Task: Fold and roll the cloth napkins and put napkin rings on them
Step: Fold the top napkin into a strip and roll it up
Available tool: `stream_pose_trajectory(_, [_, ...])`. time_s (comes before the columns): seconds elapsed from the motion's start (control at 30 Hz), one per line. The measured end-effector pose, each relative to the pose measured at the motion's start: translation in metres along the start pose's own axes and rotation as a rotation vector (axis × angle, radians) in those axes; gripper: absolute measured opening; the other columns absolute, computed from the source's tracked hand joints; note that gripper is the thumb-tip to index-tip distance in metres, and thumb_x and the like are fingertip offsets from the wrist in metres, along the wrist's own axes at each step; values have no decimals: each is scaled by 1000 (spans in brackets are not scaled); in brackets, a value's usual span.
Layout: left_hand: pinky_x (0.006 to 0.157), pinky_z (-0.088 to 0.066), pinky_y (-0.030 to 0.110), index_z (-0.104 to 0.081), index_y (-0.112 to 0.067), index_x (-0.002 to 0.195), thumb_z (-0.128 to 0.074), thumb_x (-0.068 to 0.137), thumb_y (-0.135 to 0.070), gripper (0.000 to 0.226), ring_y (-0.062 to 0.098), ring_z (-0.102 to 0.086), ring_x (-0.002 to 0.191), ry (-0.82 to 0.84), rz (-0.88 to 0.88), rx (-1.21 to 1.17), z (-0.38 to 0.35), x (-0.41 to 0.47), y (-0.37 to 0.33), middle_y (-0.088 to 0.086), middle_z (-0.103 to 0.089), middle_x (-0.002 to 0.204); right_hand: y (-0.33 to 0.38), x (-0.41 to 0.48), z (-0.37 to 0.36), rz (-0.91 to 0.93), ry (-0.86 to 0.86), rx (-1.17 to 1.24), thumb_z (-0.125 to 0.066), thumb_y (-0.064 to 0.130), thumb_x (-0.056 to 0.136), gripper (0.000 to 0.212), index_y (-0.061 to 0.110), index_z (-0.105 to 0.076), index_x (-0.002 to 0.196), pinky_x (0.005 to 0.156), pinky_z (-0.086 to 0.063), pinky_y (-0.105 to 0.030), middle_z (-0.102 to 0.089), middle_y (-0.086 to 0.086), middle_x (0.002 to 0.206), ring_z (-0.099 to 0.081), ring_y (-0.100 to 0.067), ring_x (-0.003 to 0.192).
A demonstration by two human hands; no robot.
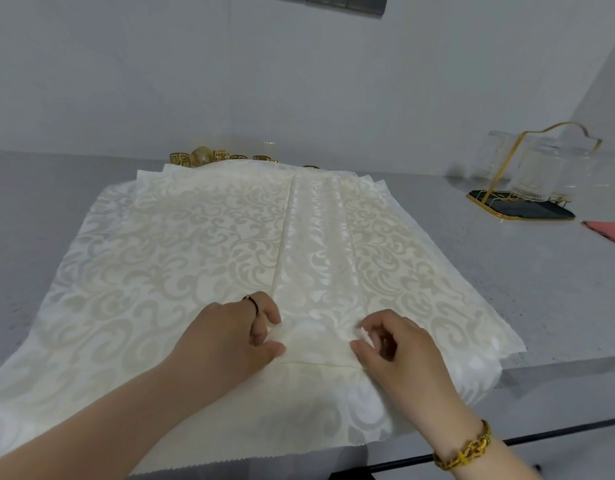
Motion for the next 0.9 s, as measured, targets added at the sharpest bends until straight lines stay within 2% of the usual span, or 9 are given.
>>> stream_pose_trajectory(0.1, [72,-32,5,-37,-46,83,-66,77,-33,33,-2,-41,86,-68,-299,305,2,2,-10,-26,-44,85,3,0,5,211,-120,-140,-62,20,76,25,33,-42,84,64,-36,-9,-41,19,83,-46,6,85])
stream_pose_trajectory(0.17, [78,-32,10,-59,-40,82,-60,66,-34,17,0,-42,92,-82,-514,393,1,4,-17,-24,-52,96,7,-1,3,461,-150,-255,-54,20,76,16,22,-44,89,70,-36,-16,-46,9,91,-44,-4,82])
stream_pose_trajectory(0.23, [87,-30,15,-71,-32,71,-47,72,-28,25,1,-45,90,-17,-668,456,-6,5,-15,-19,-67,85,5,-2,-1,670,-123,-320,-51,18,84,3,20,-50,86,72,-36,-21,-60,4,86,-45,-12,81])
stream_pose_trajectory(0.3, [86,-37,17,-75,-28,76,-37,88,-24,40,2,-49,89,41,-690,470,-10,3,-9,-16,-71,82,0,-3,0,717,-67,-308,-45,24,93,19,18,-62,87,76,-38,-20,-67,4,81,-49,-11,83])
stream_pose_trajectory(0.43, [88,-37,13,-75,-30,86,-10,96,-48,67,-1,-50,98,-7,-635,411,-6,-5,7,-21,-69,92,-15,-7,6,569,73,-157,-43,46,92,29,24,-61,99,92,-38,-12,-67,11,99,-54,-5,95])
stream_pose_trajectory(0.63, [83,-37,12,-75,-29,79,-27,93,-39,51,4,-50,88,-142,-574,351,-3,5,1,-19,-70,71,-12,7,12,235,121,31,-55,44,79,18,37,-66,91,84,-39,-7,-66,19,84,-55,2,89])
stream_pose_trajectory(0.77, [67,-36,-6,-67,-39,76,-55,84,-31,16,-23,-52,76,-36,-121,-113,8,21,2,-38,-60,70,-10,23,13,-3,175,184,-61,20,85,23,42,-62,76,71,-41,-8,-64,11,77,-55,0,79])
stream_pose_trajectory(0.83, [48,-41,3,-63,-37,75,-61,85,-21,19,-11,-55,52,21,88,-295,3,30,13,-11,-65,64,-8,30,11,-38,170,179,-59,17,86,25,37,-59,73,63,-39,-6,-59,15,62,-53,7,65])
stream_pose_trajectory(0.9, [43,-39,7,-62,-32,78,-61,86,-16,17,-3,-50,41,64,133,-322,-1,39,17,-7,-52,47,-8,33,8,-52,156,167,-57,17,87,23,35,-55,72,60,-38,-8,-56,14,59,-50,8,60])
Point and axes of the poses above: each hand's wrist, its own x-axis towards the middle knuckle, its own z-axis out of the back of the hand, y = z × x, the point moved 4 cm from there along x, towards the middle knuckle
